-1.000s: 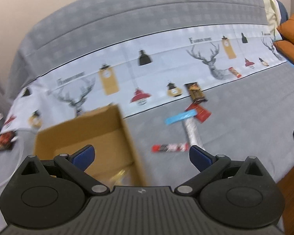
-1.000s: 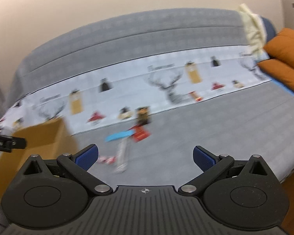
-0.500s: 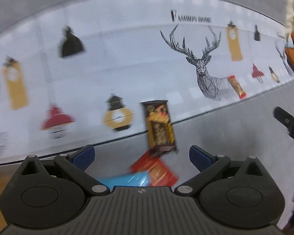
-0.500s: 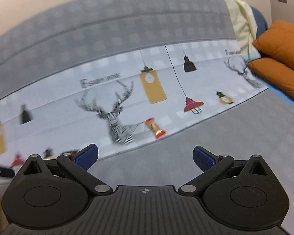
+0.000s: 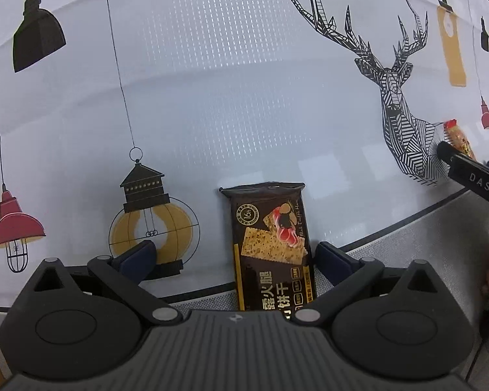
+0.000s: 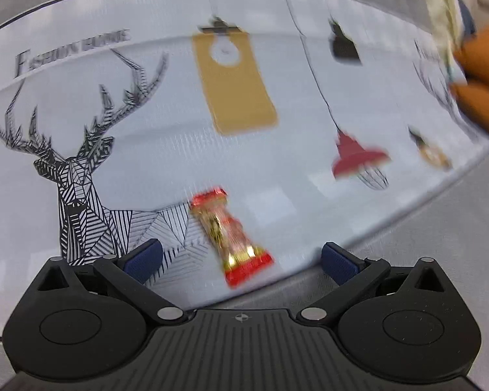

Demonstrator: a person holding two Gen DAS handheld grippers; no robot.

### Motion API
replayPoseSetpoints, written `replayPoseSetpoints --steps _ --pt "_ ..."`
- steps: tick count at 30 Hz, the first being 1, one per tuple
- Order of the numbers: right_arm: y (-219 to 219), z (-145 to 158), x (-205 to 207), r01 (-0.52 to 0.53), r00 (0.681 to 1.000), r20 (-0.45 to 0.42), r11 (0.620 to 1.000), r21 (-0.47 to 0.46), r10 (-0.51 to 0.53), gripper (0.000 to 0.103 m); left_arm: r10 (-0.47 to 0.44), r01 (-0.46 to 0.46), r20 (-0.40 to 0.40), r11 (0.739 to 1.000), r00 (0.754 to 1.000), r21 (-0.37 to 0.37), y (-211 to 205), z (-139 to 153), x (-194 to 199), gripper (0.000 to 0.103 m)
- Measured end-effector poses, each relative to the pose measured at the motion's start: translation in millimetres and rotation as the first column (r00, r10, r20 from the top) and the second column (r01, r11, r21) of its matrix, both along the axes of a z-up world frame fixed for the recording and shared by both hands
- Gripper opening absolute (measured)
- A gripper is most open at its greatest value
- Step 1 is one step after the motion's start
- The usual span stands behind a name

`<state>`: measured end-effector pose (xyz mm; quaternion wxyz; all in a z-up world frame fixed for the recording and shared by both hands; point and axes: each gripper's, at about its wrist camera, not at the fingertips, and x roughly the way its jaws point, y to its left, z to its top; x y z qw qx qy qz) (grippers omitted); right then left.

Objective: Organize snacks
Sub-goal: 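Grasp the brown cracker packet with the left tool while the right tool grasps the red-gold candy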

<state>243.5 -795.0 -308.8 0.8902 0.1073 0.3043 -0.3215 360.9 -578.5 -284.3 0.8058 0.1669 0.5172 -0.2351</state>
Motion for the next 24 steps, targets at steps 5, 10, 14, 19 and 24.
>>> replayPoseSetpoints --steps 5,10,14,19,24 --pt "-3.8 -1.8 2.0 -0.007 1.000 0.021 1.000 -0.003 0.007 0.101 0.052 -0.049 0.044 0.997 0.998 -0.064 11.6 9.5 -0.6 0.065" --pt "10.7 7.2 -6.5 -0.042 0.998 0.043 0.999 -0.031 0.043 0.023 0.088 -0.095 -0.047 0.983 0.995 -0.160 26.6 21.9 5.9 0.043" --pt "22.2 17.7 -16.8 -0.045 0.998 0.054 0.999 -0.006 0.046 0.020 0.083 -0.085 -0.019 0.983 0.996 -0.161 39.9 44.7 0.0 0.043" --pt "49.3 49.0 -49.3 -0.047 0.988 0.152 0.997 0.065 0.037 0.020 0.076 -0.071 0.018 0.978 0.997 -0.195 63.5 92.2 -24.5 0.043" --pt "85.7 88.3 -86.9 -0.082 0.975 0.216 0.988 0.128 0.053 0.005 0.066 -0.053 0.046 0.970 0.997 -0.238 106.0 139.6 -56.4 0.043"
